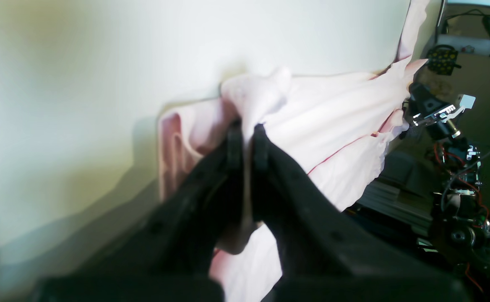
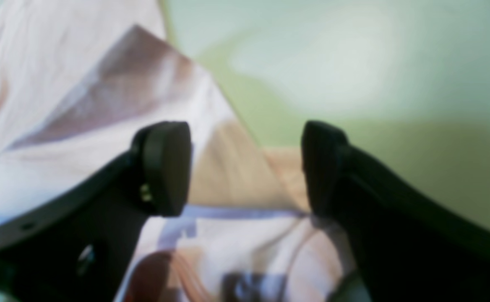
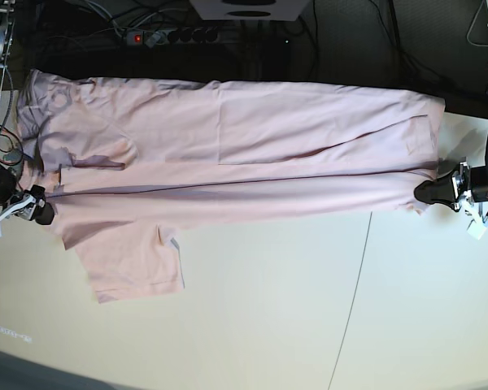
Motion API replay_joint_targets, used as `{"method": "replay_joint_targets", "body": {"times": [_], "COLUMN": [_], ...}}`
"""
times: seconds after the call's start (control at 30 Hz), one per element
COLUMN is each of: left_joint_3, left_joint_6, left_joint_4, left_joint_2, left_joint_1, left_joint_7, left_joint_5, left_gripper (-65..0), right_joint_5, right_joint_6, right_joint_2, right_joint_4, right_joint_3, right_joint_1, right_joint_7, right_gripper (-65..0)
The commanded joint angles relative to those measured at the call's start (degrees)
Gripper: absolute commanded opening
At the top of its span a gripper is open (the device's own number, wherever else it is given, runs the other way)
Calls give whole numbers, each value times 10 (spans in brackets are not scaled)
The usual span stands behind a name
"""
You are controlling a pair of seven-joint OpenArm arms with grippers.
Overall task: Fold the T-shirt properly
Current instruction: 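Lift the hem with both grippers and fold it toward the collar edge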
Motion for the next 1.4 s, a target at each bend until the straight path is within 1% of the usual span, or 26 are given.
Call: {"method": "replay_joint_targets", "body": {"times": [0.0, 0.23, 0.37, 0.5, 0.7, 0.8, 0.9, 1.1, 1.27, 1.37], "left_joint_3": [-3, -3, -3, -3, -3, -3, -3, -3, -3, -3], "left_joint_6": [-15, -15, -15, -15, -15, -15, -15, -15, -15, -15], "left_joint_4": [8, 23, 40, 50, 50, 50, 50, 50, 50, 50], "left_joint_2": [-16, -16, -16, -16, -16, -16, -17, -19, -19, -19], "left_joint_1": [-8, -8, -8, -8, -8, -8, -8, -8, -8, -8], "left_joint_7": [-4, -4, -4, -4, -4, -4, -4, -4, -4, -4], "left_joint_5": [0, 0, 0, 0, 0, 0, 0, 0, 0, 0], "left_gripper": [-650, -650, -650, -650, -650, -650, -650, -650, -650, -650], "right_joint_5": [-4, -4, -24, -61, -113, -150, -159, -179, -217, -219], "right_joint_6": [32, 32, 32, 22, 21, 14, 10, 9, 9, 9], "right_joint_2": [23, 17, -1, -40, -118, -146, -152, -158, -183, -200], "right_joint_4": [3, 3, 3, -24, -141, -189, -206, -206, -206, -206], "right_joint_3": [15, 19, 17, 13, 13, 13, 13, 13, 13, 13], "right_joint_1": [21, 95, 137, 168, 229, 257, 264, 264, 263, 261], "right_joint_7": [8, -2, -12, -10, 14, 21, 38, 40, 40, 40], "right_gripper": [-211, -211, -212, -214, -214, -214, -214, -214, -214, -214]}}
